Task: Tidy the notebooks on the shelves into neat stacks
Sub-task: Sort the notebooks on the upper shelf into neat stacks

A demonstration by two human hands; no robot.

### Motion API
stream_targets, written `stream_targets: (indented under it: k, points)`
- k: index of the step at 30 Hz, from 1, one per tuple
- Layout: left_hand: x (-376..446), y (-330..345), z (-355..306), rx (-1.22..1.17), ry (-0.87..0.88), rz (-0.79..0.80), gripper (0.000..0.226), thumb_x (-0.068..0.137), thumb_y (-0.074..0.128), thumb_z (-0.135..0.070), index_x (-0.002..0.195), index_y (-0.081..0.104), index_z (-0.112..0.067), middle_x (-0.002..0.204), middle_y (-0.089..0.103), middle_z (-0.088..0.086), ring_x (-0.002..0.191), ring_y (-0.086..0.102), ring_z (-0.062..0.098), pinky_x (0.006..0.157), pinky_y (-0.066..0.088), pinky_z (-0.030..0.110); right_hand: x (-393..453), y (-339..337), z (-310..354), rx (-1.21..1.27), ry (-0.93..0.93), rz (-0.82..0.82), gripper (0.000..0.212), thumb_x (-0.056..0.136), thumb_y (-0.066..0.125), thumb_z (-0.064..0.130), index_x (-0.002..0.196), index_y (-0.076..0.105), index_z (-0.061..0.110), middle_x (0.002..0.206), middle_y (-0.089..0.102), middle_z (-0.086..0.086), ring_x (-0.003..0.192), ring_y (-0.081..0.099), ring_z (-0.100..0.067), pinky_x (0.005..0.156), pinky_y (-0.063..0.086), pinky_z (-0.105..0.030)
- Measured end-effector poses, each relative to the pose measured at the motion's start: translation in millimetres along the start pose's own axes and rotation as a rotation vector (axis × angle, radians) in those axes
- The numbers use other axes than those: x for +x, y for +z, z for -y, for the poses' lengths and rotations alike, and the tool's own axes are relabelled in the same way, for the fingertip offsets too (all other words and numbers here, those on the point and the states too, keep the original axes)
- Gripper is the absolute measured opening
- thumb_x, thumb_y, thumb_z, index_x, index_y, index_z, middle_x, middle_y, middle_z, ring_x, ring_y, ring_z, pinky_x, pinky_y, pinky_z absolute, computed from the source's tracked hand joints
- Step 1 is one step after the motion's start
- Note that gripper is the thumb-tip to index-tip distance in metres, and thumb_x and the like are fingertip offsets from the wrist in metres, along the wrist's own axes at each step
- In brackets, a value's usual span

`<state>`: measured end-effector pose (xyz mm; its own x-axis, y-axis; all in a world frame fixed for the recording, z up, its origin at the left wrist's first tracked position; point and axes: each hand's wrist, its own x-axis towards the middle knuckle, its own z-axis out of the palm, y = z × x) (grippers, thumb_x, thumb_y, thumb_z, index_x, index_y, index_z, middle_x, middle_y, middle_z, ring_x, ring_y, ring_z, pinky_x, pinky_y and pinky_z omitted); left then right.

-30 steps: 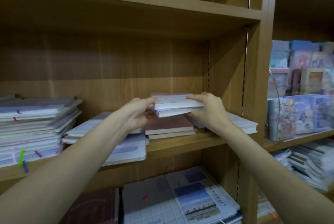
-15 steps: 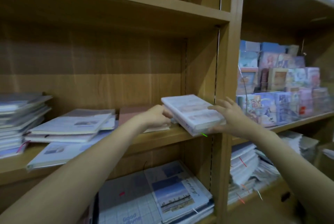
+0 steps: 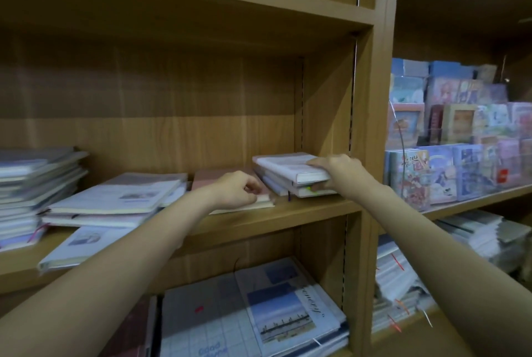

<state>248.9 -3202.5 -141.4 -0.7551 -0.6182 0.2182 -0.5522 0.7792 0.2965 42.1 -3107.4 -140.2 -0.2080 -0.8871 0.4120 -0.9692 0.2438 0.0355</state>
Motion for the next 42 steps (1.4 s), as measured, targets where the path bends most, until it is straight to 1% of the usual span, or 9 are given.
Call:
stream_targets:
  k: [7, 11, 15, 17, 20, 24, 32, 37, 42]
  points:
    - [1.0, -3.4, 8.3, 0.101, -0.02, -0.006, 0.039, 0.093, 0.05, -0.017, 0.132, 0.051, -0.014, 0.134, 0.053, 0.001, 0.121, 0.049, 0.015, 0.089, 0.034, 0.015, 28.3, 18.7, 0.2, 0.143, 0.06, 0.017, 0.068, 0.084, 0.063, 0.047, 0.141, 0.036, 0.021, 0.138, 0.044, -0.007, 0.125, 0.039, -0.03, 0.106, 0.027, -0.045]
    - [2.0, 3.8, 3.4, 0.062, 0.041, -0.103, 0.059, 0.092, 0.052, -0.017, 0.146, 0.026, -0.021, 0.145, 0.037, 0.003, 0.131, 0.037, 0.019, 0.099, 0.032, 0.023, 12.4, 21.3, -12.6, 0.354, -0.018, -0.055, 0.063, 0.085, 0.064, 0.041, 0.14, 0.041, 0.02, 0.142, 0.042, -0.006, 0.129, 0.038, -0.025, 0.109, 0.029, -0.036]
    - [16.3, 15.5, -14.0, -0.088, 0.042, -0.007, 0.073, 0.091, 0.055, -0.022, 0.15, 0.012, -0.025, 0.124, 0.052, 0.001, 0.106, 0.051, 0.013, 0.075, 0.036, 0.012, 5.8, 25.7, -19.3, 0.38, -0.058, -0.177, 0.044, 0.093, 0.053, 0.033, 0.134, 0.051, 0.017, 0.139, 0.05, -0.007, 0.129, 0.043, -0.022, 0.106, 0.03, -0.031]
    - [25.1, 19.9, -19.3, -0.115, 0.014, 0.022, 0.073, 0.091, 0.054, -0.02, 0.15, 0.01, -0.025, 0.128, 0.047, 0.004, 0.11, 0.049, 0.016, 0.081, 0.035, 0.017, 10.1, 31.3, -17.7, 0.321, 0.006, -0.233, 0.042, 0.094, 0.052, 0.035, 0.132, 0.053, 0.018, 0.136, 0.053, -0.008, 0.125, 0.047, -0.024, 0.104, 0.034, -0.035]
    - [36.4, 17.7, -19.5, -0.165, -0.022, 0.007, 0.067, 0.091, 0.052, -0.013, 0.148, 0.019, -0.023, 0.128, 0.049, 0.01, 0.101, 0.049, 0.016, 0.084, 0.038, 0.025, 17.6, 36.9, -11.5, 0.262, 0.082, -0.275, 0.044, 0.094, 0.05, 0.039, 0.131, 0.054, 0.018, 0.134, 0.055, -0.009, 0.12, 0.049, -0.027, 0.101, 0.038, -0.038]
    - [35.9, 11.3, -12.2, -0.188, -0.053, -0.075, 0.056, 0.089, 0.048, -0.004, 0.143, 0.032, -0.009, 0.144, 0.042, 0.009, 0.129, 0.042, 0.022, 0.104, 0.034, 0.028, 23.7, 37.1, -6.1, 0.245, 0.128, -0.258, 0.047, 0.094, 0.049, 0.04, 0.133, 0.052, 0.013, 0.134, 0.054, -0.012, 0.121, 0.047, -0.028, 0.102, 0.037, -0.039]
    - [-8.8, -24.9, 34.6, -0.039, -0.071, -0.311, 0.045, 0.091, 0.05, -0.007, 0.136, 0.043, -0.01, 0.135, 0.051, 0.007, 0.124, 0.047, 0.022, 0.104, 0.036, 0.03, 15.8, 30.8, 30.3, 0.221, 0.028, -0.439, 0.035, 0.094, 0.053, 0.023, 0.125, 0.056, 0.007, 0.129, 0.055, -0.011, 0.118, 0.045, -0.03, 0.097, 0.032, -0.035]
    - [-58.6, -50.7, 88.0, -0.068, -0.221, -0.362, 0.042, 0.091, 0.052, -0.006, 0.132, 0.046, -0.006, 0.128, 0.056, 0.011, 0.118, 0.052, 0.023, 0.1, 0.04, 0.031, 17.1, 16.2, 96.4, 0.408, -0.203, -0.246, 0.041, 0.094, 0.054, 0.029, 0.13, 0.052, 0.012, 0.136, 0.049, -0.006, 0.126, 0.042, -0.024, 0.104, 0.031, -0.032]
    - [-116.9, -66.4, 136.4, 0.017, -0.377, -0.209, 0.044, 0.094, 0.053, -0.025, 0.134, 0.046, -0.01, 0.134, 0.051, 0.006, 0.121, 0.049, 0.02, 0.097, 0.039, 0.026, 22.3, 10.9, 155.0, 0.516, -0.336, -0.031, 0.044, 0.092, 0.056, 0.032, 0.133, 0.049, 0.017, 0.136, 0.049, -0.004, 0.127, 0.042, -0.019, 0.1, 0.033, -0.027]
